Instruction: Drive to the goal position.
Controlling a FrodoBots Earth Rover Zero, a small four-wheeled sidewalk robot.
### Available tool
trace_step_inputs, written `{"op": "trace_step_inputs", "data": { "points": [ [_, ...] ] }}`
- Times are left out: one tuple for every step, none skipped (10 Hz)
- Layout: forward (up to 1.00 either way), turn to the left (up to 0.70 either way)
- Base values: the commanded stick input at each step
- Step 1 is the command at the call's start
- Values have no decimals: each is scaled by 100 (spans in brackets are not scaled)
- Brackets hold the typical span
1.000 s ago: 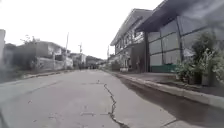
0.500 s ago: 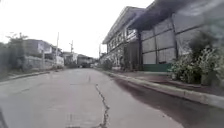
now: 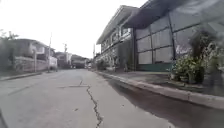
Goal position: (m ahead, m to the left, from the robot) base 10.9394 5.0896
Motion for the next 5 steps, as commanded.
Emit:
{"op": "trace_step_inputs", "data": {
  "points": [
    [70,0],
    [70,0],
    [70,0],
    [70,0],
    [70,0]
  ]
}}
